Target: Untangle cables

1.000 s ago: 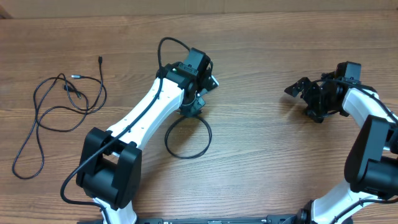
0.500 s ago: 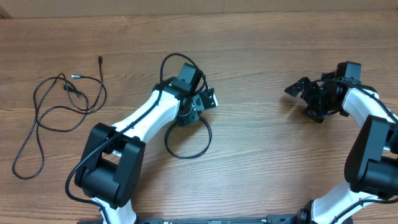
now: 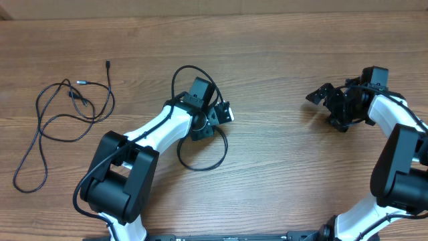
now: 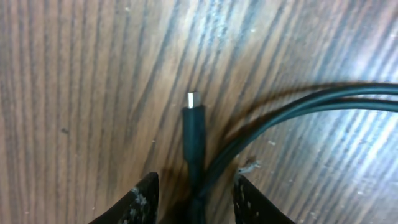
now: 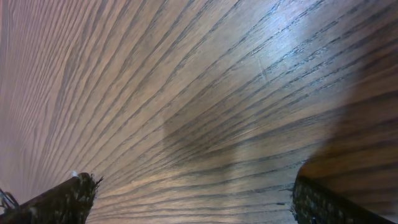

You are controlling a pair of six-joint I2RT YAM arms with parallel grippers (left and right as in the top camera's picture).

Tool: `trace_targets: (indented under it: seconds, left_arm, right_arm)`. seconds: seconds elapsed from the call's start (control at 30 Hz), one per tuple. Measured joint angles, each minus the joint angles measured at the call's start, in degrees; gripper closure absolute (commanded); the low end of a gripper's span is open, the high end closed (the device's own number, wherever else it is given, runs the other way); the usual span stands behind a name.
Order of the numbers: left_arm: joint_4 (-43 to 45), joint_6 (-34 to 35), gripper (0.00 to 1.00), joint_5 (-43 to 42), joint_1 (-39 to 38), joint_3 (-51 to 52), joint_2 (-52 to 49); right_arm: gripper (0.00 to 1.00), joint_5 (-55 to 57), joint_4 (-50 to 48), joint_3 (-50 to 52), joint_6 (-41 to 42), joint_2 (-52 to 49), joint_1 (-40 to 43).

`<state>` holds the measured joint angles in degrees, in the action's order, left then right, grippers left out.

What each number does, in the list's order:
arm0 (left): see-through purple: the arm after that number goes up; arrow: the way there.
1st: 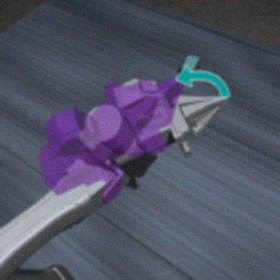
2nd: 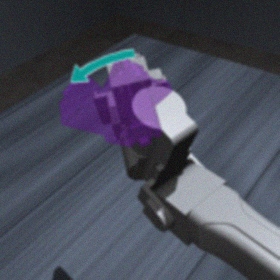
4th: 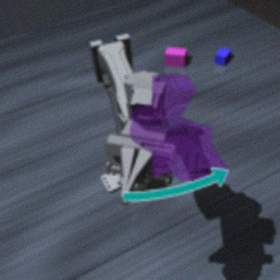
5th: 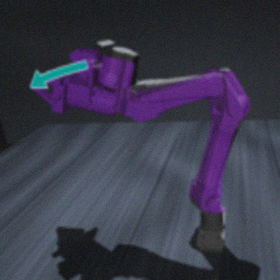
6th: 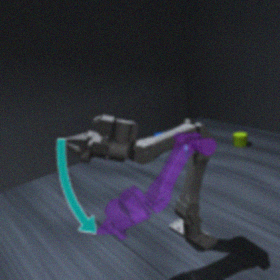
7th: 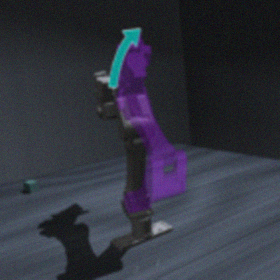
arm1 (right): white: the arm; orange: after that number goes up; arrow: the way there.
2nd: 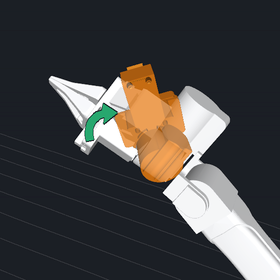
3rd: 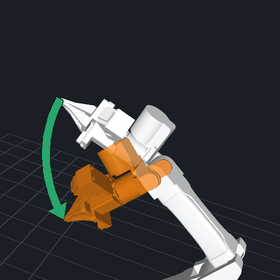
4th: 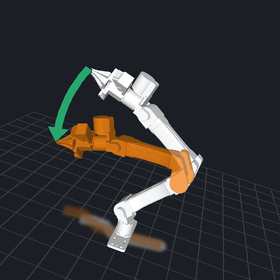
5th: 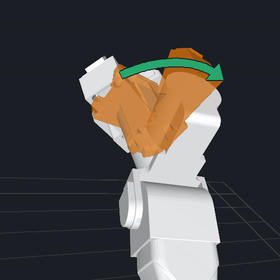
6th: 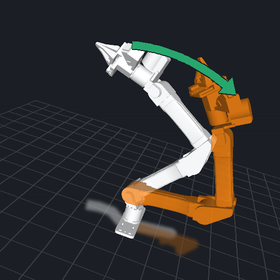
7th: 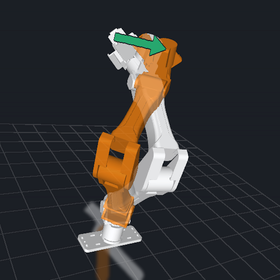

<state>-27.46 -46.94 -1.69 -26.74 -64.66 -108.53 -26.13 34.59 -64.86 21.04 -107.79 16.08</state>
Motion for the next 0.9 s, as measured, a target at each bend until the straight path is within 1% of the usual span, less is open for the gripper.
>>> trace_targets:
  seconds: [0.13,0.23,0.3,0.33,0.37,0.4,0.5,0.57,0.63,0.67,0.73,0.9]
  left_arm:
    - [-1.46,1.60,0.65,-0.48,0.00,-0.07,-0.02]
    - [-2.95,5.77,0.66,0.39,0.00,-0.22,0.00]
    - [-4.20,8.50,0.69,0.66,0.00,-0.37,0.00]
    - [-4.59,9.64,0.76,0.72,0.00,-0.39,0.00]
    - [-5.42,12.04,0.81,0.85,0.00,-0.50,0.00]
    - [-6.25,13.66,0.83,0.90,0.00,-0.59,0.00]
    - [-8.46,17.57,0.83,1.09,0.00,-0.70,0.00]
    - [-9.62,19.56,0.81,1.09,0.00,-0.74,0.04]
    - [-9.92,20.61,0.82,1.27,0.00,-0.74,0.11]
    - [-9.94,21.11,0.85,1.31,0.00,-0.74,0.11]
    - [-10.05,21.88,0.94,1.25,0.00,-0.74,0.11]
    - [-10.47,24.50,0.96,1.92,-0.07,-1.09,0.15]
  right_arm:
    - [0.00,0.00,-0.02,0.00,-0.02,0.00,0.00]
    - [0.00,0.00,-0.02,0.00,-0.02,0.00,0.02]
    - [0.00,0.02,-0.04,0.00,0.00,0.00,0.00]
    - [0.00,0.02,-0.02,0.00,0.00,0.00,0.02]
    - [0.00,-0.02,-0.02,0.00,-0.02,0.00,0.00]
    - [0.00,0.00,-0.04,0.00,-0.02,0.00,0.02]
    - [0.00,0.00,-0.04,0.00,-0.04,0.00,0.00]
    - [0.00,-0.02,-0.02,0.00,-0.02,0.00,0.02]
    - [0.00,0.00,-0.02,0.00,-0.02,0.00,0.00]
    - [0.00,-0.02,-0.04,0.00,-0.04,0.00,0.00]
    - [0.00,0.02,-0.02,0.00,0.00,0.00,0.00]
    - [0.00,0.00,-0.04,0.00,-0.02,0.00,0.00]
